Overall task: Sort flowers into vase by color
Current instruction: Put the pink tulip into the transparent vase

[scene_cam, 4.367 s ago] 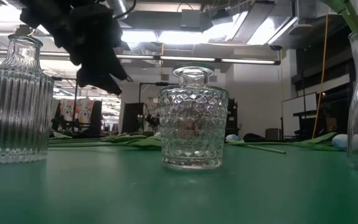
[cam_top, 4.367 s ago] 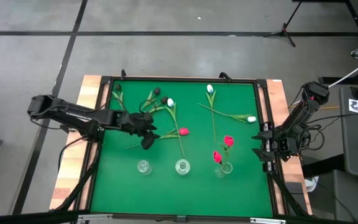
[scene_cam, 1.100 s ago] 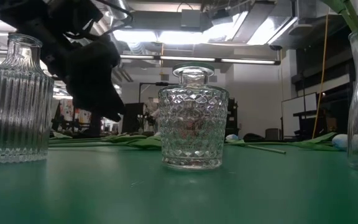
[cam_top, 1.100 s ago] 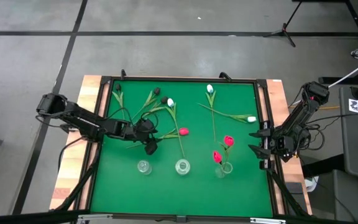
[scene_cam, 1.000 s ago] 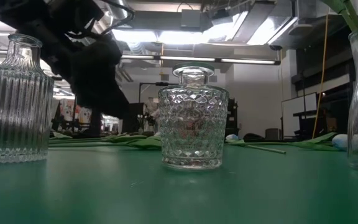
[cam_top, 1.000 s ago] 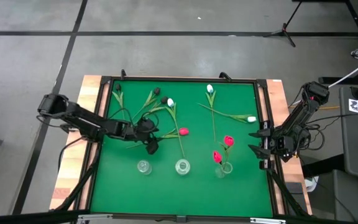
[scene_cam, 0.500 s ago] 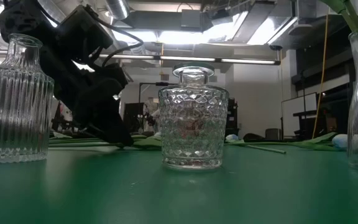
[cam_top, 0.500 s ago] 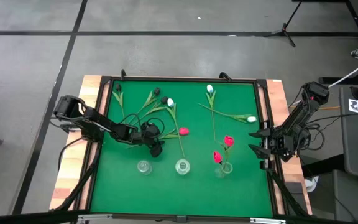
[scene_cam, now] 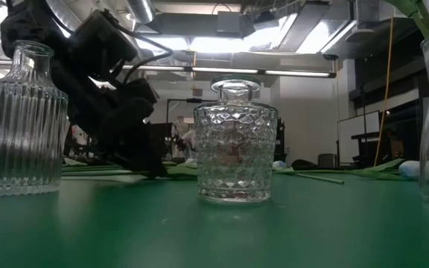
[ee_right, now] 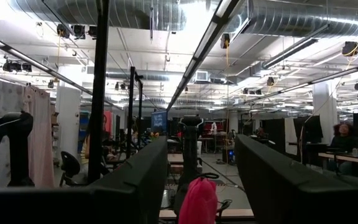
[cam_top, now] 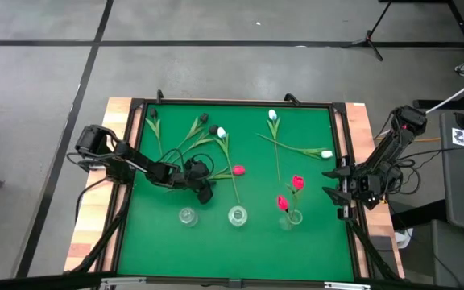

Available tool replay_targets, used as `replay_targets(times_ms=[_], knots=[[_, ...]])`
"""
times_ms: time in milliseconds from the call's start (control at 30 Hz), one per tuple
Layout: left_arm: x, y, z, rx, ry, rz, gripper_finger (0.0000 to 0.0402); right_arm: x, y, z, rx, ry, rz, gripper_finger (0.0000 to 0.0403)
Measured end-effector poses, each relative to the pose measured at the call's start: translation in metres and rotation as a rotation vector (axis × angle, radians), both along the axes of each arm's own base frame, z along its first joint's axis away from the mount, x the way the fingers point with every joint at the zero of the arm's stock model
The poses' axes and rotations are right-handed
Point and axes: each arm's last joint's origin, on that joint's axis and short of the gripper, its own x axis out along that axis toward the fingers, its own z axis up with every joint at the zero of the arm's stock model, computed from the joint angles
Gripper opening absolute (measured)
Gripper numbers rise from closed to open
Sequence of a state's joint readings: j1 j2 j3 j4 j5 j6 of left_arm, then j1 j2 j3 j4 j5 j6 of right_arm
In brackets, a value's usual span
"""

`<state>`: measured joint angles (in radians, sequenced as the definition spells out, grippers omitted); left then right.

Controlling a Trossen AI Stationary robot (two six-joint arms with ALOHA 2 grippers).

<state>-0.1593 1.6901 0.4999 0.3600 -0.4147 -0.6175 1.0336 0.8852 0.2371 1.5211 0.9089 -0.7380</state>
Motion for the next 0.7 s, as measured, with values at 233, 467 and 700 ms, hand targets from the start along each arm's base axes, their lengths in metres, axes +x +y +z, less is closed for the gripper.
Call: replay_targets(times_ms=[233,467,700], knots=[[-0.001,0.001,0.000,-0.005,0.001,0.019,0.0110,0.000,0.000,0.000,0.000,0.000,0.000,0.0188],[-0.002,-0.001,0.012,-0.073,-0.038,-0.006,0.0024,0.000,0.000,0.000,0.000,0.000,0.000,0.0188],[0.001,0.001,0.045,-0.055,-0.171,-0.007,0.0015,0.000,0.000,0.000,-0.001,0.000,0.001,0.0188]])
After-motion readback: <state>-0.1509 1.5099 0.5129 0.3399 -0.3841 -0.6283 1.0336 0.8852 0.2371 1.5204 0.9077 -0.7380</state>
